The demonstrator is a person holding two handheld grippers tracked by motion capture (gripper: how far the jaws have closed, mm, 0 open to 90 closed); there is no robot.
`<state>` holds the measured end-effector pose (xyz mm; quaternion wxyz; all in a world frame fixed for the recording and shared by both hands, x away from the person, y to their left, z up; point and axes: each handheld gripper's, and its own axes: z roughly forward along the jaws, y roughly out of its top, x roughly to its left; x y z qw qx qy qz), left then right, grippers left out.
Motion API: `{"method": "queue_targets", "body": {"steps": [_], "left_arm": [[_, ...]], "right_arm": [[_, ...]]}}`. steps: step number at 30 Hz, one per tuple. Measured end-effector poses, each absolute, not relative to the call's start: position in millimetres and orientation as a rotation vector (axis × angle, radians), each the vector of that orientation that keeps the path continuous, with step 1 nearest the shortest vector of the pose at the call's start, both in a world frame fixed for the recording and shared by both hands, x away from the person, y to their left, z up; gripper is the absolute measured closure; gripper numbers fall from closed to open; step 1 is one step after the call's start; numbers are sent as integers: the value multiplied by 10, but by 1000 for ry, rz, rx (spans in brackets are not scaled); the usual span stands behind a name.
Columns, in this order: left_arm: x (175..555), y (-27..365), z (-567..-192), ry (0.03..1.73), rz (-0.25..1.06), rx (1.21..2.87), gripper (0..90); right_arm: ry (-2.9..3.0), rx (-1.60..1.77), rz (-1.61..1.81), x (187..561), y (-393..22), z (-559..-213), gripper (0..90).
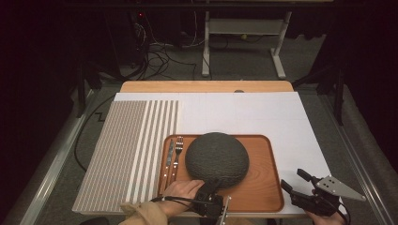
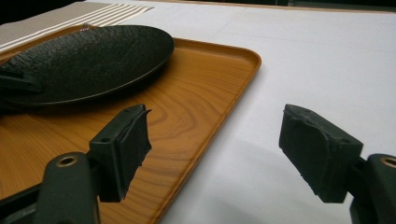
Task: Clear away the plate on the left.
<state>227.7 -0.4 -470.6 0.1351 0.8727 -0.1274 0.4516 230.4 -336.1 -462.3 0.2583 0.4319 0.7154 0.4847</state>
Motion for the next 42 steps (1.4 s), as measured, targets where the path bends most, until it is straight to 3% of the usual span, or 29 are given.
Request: {"method": "queue_targets", "body": {"steps": [19, 42], "left_arm": [[2297, -27, -4766, -366, 1248, 2583, 551], [2244, 178, -4742, -260, 1286, 2542, 497]], "right_arm": [[1948, 1175, 1318, 2309, -3360, -4627, 249], [1956, 1174, 1311, 2310, -3351, -4631, 250]]}}
